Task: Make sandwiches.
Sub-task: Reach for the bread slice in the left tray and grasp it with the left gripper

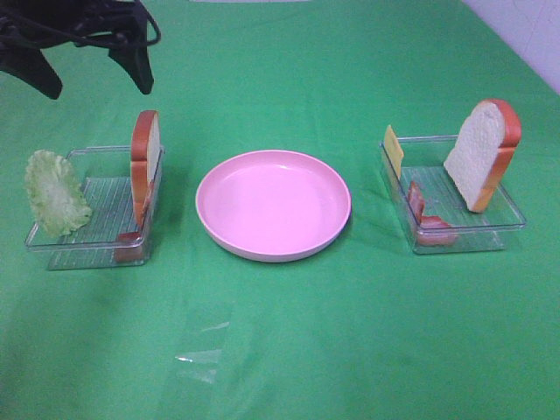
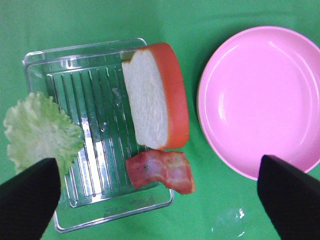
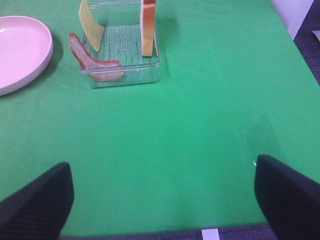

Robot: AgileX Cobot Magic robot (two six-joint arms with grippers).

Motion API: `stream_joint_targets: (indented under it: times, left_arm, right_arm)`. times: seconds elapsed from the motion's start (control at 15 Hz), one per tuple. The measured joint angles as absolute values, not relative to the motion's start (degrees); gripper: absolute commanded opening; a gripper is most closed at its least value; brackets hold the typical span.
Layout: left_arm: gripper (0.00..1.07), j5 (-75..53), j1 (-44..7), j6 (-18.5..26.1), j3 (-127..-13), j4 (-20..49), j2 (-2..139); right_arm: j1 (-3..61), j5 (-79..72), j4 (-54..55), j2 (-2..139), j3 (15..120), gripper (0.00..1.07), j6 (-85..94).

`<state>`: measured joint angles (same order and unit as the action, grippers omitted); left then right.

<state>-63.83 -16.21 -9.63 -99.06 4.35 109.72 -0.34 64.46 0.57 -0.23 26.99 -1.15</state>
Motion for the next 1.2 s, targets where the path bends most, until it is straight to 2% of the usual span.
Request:
stream_joint_targets:
  times: [0.13,0.33,0.87,1.2]
  left_arm:
    - [1.0,-68.75,-18.85,-12.2,-105.25,-1.03,115.45]
    - [1.0,-69.27,-18.96,-13.12,-107.89,-2.86,119.0]
    - [1.0,-68.7,-18.96,-13.29,-108.0,-3.15,123.3]
    - [1.0,-64.06,-18.96,-13.92,-108.0,-3.15,127.94]
  right_arm:
    - [-0.34,64.46,0.57,-0.23,26.99,0.96,-1.15]
    - [-0.34,64.46,0.57,-0.23,26.99,0.96,-1.15]
    - [-0.34,64.46,0.57,-0.23,26.99,0.96,-1.15]
    - [-0.34,64.46,0.57,-0.23,26.99,0.96,-1.15]
